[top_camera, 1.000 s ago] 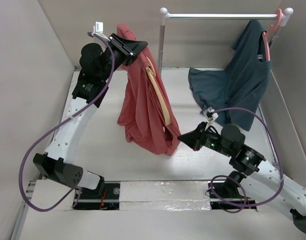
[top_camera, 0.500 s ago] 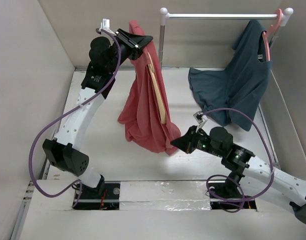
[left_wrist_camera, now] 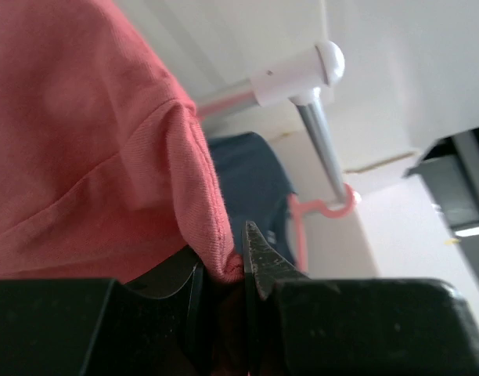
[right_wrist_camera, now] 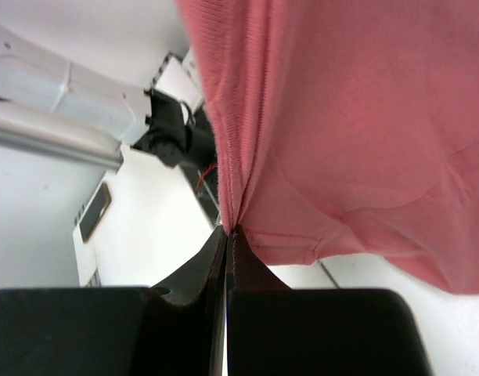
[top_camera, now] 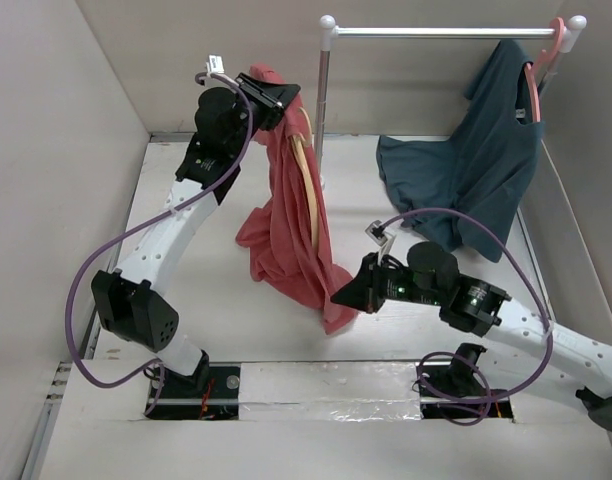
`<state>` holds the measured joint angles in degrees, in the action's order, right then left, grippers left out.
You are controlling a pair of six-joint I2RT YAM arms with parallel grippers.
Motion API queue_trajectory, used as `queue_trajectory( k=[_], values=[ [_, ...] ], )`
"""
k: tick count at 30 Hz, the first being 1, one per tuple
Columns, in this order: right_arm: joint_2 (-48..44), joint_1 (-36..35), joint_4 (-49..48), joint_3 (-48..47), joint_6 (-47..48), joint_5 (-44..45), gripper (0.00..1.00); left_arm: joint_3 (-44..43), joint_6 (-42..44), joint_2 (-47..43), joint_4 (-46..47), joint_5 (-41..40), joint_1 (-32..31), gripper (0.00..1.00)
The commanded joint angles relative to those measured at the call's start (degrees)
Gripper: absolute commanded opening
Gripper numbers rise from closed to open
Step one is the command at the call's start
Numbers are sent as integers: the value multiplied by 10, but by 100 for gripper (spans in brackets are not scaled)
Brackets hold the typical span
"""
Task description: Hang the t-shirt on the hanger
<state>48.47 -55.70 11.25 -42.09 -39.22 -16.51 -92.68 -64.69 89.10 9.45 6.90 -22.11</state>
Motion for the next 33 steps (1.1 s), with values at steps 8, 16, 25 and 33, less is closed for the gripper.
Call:
queue_trajectory(
  k=[8,16,25,33],
  values=[
    [-53,-28,269,-142,-3,-146,0,30,150,-52,86,-109,105,0],
    [2,10,231,-193,8,-51,0,89,146,-132,76,-17,38,0],
    [167,10,106,-311,21,-56,0,254,47,-240,41,97,19,0],
    [242,-20,174,-309,50,-32,46,297,-35,-269,43,189,25,0]
  ],
)
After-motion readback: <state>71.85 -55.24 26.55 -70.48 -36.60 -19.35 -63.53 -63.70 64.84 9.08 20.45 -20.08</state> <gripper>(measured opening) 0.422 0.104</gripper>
